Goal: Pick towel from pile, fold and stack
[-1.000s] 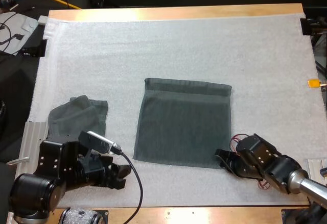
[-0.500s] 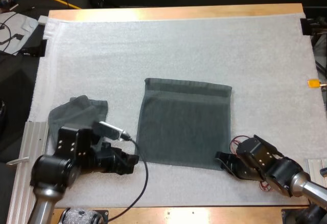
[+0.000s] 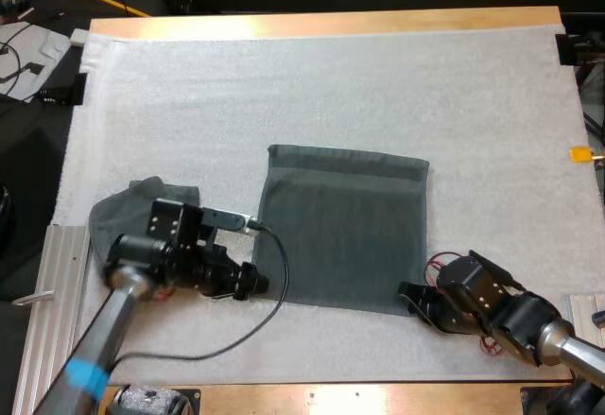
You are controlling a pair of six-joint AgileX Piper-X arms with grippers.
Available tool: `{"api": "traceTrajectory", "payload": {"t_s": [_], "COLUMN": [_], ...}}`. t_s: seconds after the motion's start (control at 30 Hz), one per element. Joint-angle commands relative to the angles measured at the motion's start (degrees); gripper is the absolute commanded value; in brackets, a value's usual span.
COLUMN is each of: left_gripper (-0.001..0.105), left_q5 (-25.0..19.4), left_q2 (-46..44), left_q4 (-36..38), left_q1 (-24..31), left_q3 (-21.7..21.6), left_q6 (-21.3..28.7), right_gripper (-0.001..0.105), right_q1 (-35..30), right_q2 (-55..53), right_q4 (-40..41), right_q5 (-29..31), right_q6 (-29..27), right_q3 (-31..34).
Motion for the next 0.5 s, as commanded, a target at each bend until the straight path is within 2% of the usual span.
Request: {"api": "traceTrajectory", "payload": {"t_s": [0.0, 0.47], "left_gripper": [0.058, 0.057], "left_q5": [0.2, 1.7], "left_q2": [5.6, 18.4], "left_q4": [-2.1, -6.3], "left_q1": [0.0, 0.2], "left_q3": [0.0, 0.2], "left_q6": [-0.2, -0.3], "right_gripper": [0.000, 0.000], "right_q1": [0.3, 0.4], "right_q2": [-0.1, -0.2], "right_q4": [0.0, 0.2], "right_q5": [0.4, 0.5], "right_q6": [-0.4, -0.3], "right_q3": [-0.2, -0.2]}}
